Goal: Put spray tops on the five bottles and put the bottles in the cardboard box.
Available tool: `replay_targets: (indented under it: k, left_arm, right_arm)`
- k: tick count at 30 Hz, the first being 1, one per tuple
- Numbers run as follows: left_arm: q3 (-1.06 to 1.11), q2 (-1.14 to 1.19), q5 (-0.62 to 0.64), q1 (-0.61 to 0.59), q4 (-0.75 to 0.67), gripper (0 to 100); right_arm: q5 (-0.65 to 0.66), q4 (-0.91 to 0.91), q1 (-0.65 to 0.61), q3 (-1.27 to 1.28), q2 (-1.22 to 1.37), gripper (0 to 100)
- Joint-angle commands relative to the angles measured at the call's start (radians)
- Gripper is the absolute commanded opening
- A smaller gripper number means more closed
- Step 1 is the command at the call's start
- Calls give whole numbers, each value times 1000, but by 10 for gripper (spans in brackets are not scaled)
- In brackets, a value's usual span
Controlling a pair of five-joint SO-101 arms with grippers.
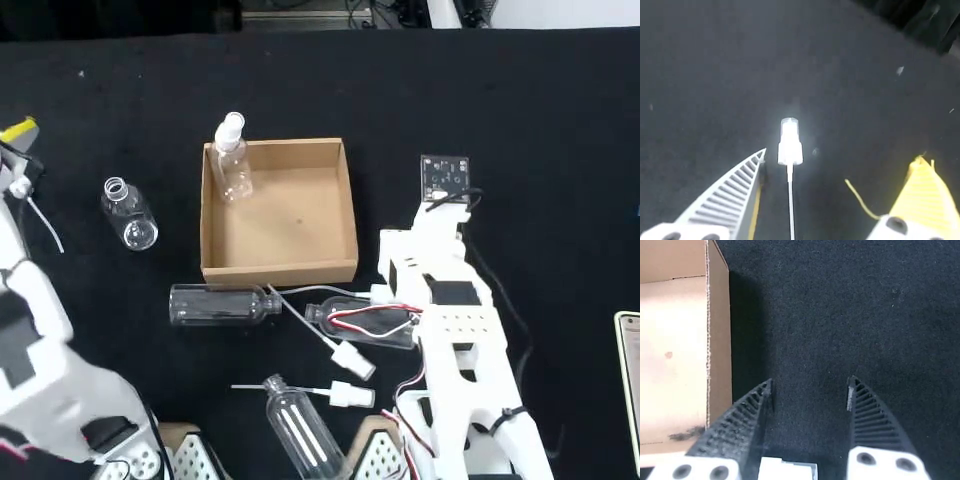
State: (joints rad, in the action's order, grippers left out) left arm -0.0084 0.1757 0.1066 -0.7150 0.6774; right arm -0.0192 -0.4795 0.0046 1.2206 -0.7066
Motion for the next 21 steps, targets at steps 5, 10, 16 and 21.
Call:
replay_targets:
  k: [5,10,16,21]
  left_arm:
    - [-510,301,9,-13,219,395]
    - [-731,500,5,-22,292,395]
    - [-949,690,5,-27,385,395]
    - [-1118,807,5,-30,456,395]
  right_arm:
    - [3,25,18,-7,-50,208]
    - [3,25,18,-7,-51,208]
    - [3,25,18,-7,-51,208]
    - [3,25,18,-7,-51,208]
